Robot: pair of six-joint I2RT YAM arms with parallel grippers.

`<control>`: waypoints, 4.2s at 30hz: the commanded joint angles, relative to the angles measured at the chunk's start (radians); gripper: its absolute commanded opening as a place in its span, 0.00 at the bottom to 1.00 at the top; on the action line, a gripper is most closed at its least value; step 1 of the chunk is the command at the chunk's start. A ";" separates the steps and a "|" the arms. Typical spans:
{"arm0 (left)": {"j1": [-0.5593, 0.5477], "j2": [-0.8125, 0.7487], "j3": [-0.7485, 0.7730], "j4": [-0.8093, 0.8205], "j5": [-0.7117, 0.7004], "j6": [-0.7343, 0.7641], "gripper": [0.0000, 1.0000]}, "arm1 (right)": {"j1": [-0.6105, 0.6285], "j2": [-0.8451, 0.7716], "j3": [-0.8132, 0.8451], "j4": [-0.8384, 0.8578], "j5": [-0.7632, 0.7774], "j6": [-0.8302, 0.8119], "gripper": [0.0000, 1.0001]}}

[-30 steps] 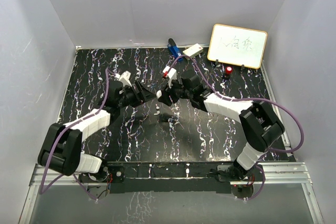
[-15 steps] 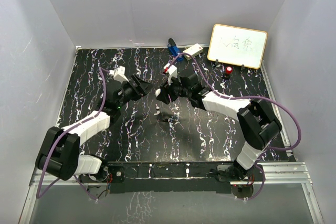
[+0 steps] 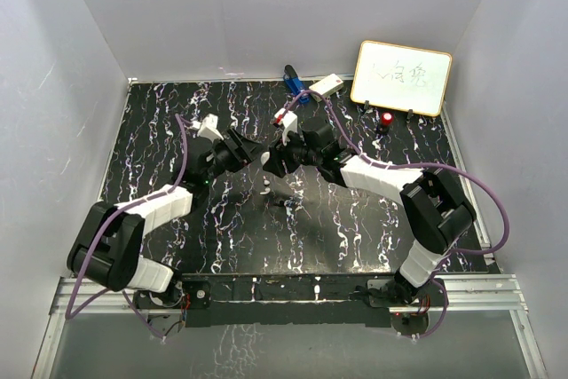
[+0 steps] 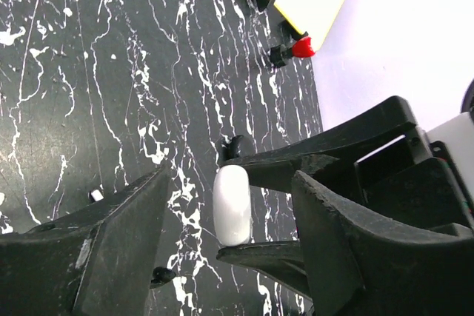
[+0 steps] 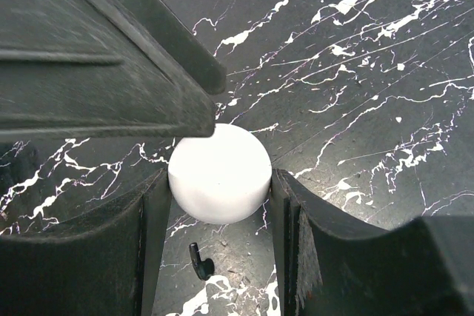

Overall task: Insert the wireless bluetooth earbuds into the charging case
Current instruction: Pick up the charging case at the center of the board.

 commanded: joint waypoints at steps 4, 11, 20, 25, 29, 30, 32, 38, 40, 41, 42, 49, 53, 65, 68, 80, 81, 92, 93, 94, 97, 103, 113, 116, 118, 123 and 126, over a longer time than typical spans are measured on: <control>-0.025 0.040 0.025 0.044 0.027 -0.011 0.63 | 0.005 -0.035 0.052 0.045 -0.005 0.005 0.00; -0.037 0.043 0.020 0.052 0.018 -0.012 0.57 | 0.009 -0.036 0.051 0.046 -0.013 0.002 0.00; -0.043 0.055 0.018 0.077 0.022 -0.016 0.45 | 0.008 -0.039 0.048 0.051 -0.018 0.001 0.00; -0.044 0.067 0.015 0.097 0.034 -0.025 0.42 | 0.009 -0.040 0.048 0.051 -0.023 0.001 0.00; -0.047 0.070 0.008 0.116 0.034 -0.032 0.42 | 0.010 -0.042 0.048 0.051 -0.025 -0.001 0.00; -0.046 0.071 0.008 0.117 0.033 -0.033 0.42 | 0.009 -0.042 0.048 0.052 -0.026 0.001 0.00; -0.048 0.071 0.008 0.118 0.032 -0.033 0.41 | 0.009 -0.042 0.048 0.055 -0.029 0.002 0.00; -0.051 0.071 -0.001 0.134 0.022 -0.039 0.41 | 0.011 -0.041 0.050 0.065 -0.029 0.015 0.00; -0.052 0.067 -0.005 0.140 0.014 -0.042 0.40 | 0.011 -0.040 0.050 0.070 -0.029 0.024 0.00; -0.053 0.066 -0.008 0.145 0.010 -0.044 0.39 | 0.011 -0.039 0.051 0.070 -0.029 0.028 0.00; -0.053 0.065 -0.010 0.149 0.007 -0.045 0.38 | 0.011 -0.039 0.051 0.072 -0.029 0.034 0.00; -0.058 0.057 -0.025 0.171 -0.015 -0.053 0.36 | 0.010 -0.037 0.053 0.089 -0.026 0.073 0.00; -0.058 0.056 -0.029 0.181 -0.023 -0.056 0.35 | 0.011 -0.033 0.056 0.093 -0.025 0.091 0.00; -0.060 0.036 -0.061 0.217 -0.055 -0.071 0.32 | 0.011 -0.030 0.056 0.104 -0.026 0.116 0.00; -0.061 0.027 -0.069 0.226 -0.064 -0.071 0.32 | 0.011 -0.031 0.056 0.103 -0.025 0.115 0.00; -0.059 0.007 -0.085 0.243 -0.087 -0.071 0.28 | 0.011 -0.036 0.056 0.104 -0.029 0.114 0.00; -0.061 0.008 -0.085 0.244 -0.083 -0.071 0.26 | 0.010 -0.036 0.055 0.103 -0.030 0.114 0.00; -0.060 0.030 -0.077 0.261 -0.064 -0.080 0.15 | 0.011 -0.040 0.053 0.103 -0.031 0.111 0.00; -0.061 0.032 -0.077 0.263 -0.061 -0.080 0.09 | 0.011 -0.040 0.053 0.103 -0.031 0.110 0.00; -0.061 0.033 -0.074 0.264 -0.058 -0.080 0.01 | 0.011 -0.038 0.053 0.104 -0.032 0.109 0.00; -0.061 0.034 -0.073 0.264 -0.057 -0.080 0.00 | 0.010 -0.036 0.055 0.103 -0.030 0.110 0.00; -0.060 0.016 -0.076 0.235 -0.080 -0.080 0.00 | 0.011 -0.037 0.064 0.088 -0.017 0.111 0.41; -0.051 -0.017 -0.034 0.137 -0.131 -0.054 0.00 | 0.001 -0.199 -0.056 0.028 0.051 0.092 0.71; -0.044 -0.017 -0.026 0.128 -0.134 -0.057 0.00 | -0.010 -0.317 -0.138 0.011 0.128 0.100 0.83; -0.040 -0.017 -0.023 0.129 -0.132 -0.063 0.00 | -0.016 -0.393 -0.182 -0.010 0.205 0.112 0.90; -0.040 -0.010 -0.031 0.160 -0.118 -0.092 0.00 | -0.033 -0.463 -0.207 -0.036 0.300 0.161 0.81; -0.040 -0.005 -0.039 0.184 -0.114 -0.109 0.00 | -0.034 -0.397 -0.139 -0.107 0.314 0.205 0.88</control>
